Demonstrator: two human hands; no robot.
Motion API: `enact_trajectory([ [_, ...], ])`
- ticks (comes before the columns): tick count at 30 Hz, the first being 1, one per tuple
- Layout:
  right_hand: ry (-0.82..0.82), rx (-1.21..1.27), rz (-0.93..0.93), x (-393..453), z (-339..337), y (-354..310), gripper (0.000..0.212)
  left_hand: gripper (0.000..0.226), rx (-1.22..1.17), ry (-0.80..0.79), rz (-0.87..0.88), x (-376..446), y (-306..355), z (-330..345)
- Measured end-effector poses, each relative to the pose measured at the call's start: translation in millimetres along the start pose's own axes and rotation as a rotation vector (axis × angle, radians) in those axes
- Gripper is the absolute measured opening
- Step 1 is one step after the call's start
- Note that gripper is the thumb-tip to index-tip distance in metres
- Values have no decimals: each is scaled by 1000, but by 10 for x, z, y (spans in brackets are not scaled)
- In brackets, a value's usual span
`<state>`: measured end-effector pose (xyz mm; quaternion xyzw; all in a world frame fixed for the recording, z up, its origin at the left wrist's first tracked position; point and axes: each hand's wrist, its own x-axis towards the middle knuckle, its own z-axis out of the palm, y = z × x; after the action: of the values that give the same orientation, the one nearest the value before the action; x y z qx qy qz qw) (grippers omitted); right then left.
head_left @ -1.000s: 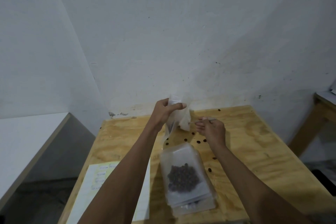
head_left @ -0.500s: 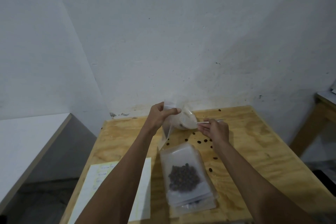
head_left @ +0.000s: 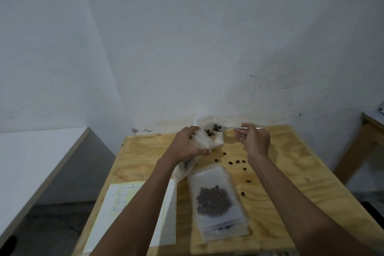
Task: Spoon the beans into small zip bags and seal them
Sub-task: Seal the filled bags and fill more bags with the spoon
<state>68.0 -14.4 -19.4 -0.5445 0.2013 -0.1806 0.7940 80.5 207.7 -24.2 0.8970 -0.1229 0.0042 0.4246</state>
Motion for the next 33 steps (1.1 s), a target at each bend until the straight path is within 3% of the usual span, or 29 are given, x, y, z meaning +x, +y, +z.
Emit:
enact_trajectory([
  [5,-103,-115,-128,-100,67,-69,21,95,5,45,4,-31,-17,62],
  [10,-324,-352,-368,-177,82,-2,24,90,-7,92,3,-19,18,87],
  [13,-246,-304,-443,-192,79,-5,23,85,-49,75,-31,-5,-3,89],
  [17,-130,-324,-496,-108,21,21,22,61,-145,83,-82,12,-18,57],
  [23,-182,-495,-484,43,-100,247,22,28,-175,40,-84,48,1,-61],
  [33,-271,-621,-608,-77,-157,439,24,29,-210,-6,-65,64,49,-155],
])
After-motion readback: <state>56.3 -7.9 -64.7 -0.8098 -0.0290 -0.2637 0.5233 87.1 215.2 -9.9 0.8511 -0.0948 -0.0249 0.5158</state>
